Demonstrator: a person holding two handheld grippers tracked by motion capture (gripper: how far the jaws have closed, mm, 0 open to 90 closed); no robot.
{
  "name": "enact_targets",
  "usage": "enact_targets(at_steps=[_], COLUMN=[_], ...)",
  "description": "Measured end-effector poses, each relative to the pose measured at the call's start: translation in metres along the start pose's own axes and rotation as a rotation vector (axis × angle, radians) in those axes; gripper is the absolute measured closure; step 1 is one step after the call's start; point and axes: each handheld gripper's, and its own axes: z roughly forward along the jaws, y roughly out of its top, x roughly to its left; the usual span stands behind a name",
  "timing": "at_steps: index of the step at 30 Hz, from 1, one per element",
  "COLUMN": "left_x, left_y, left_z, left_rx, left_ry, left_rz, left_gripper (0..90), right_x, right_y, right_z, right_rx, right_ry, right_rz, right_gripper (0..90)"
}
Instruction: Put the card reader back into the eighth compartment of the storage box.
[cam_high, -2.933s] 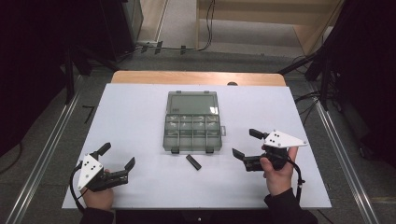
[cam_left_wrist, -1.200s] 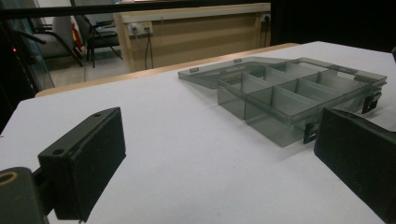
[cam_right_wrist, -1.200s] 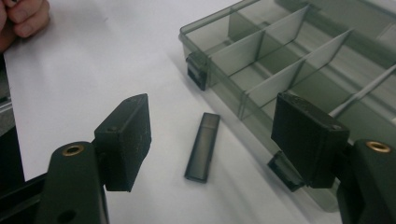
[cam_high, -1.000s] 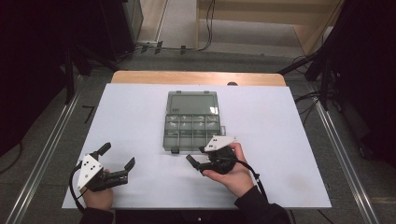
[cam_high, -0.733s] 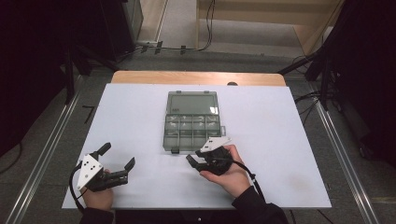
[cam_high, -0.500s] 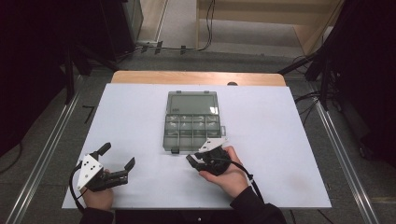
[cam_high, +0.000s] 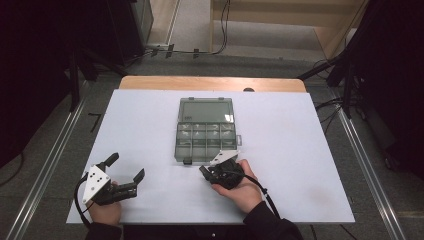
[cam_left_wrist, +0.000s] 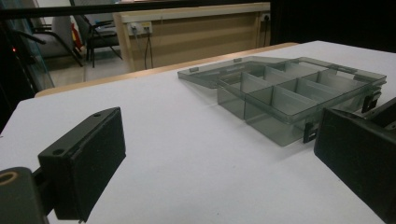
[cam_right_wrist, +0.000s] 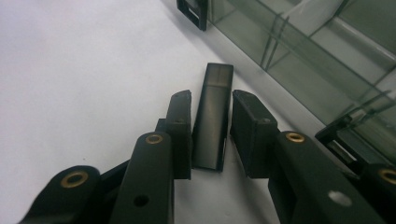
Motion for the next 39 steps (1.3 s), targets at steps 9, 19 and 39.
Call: enact_targets(at_steps=[9,19,39], left_x=[0.0,0.0,0.0], left_y=[0.0,0.0,0.0], left_z=[0.0,0.0,0.0], left_rx=[0.0,0.001,0.001], left_ry=[0.0,0.0,0.001], left_rz=[0.0,0.0,0.0], left_gripper=[2.3,2.3,2.3], right_x=[0.002,0.001,0.0], right_y=[-0.001,0.0,0.006], right_z=[0.002,-0.004,-0.022], right_rx=[0.002,-0.023,-0.076], right_ry=[-0.034,-0.024,-0.008], right_rz=[-0.02,-0.021,-0.04], right_gripper=[71.1,71.3,71.3])
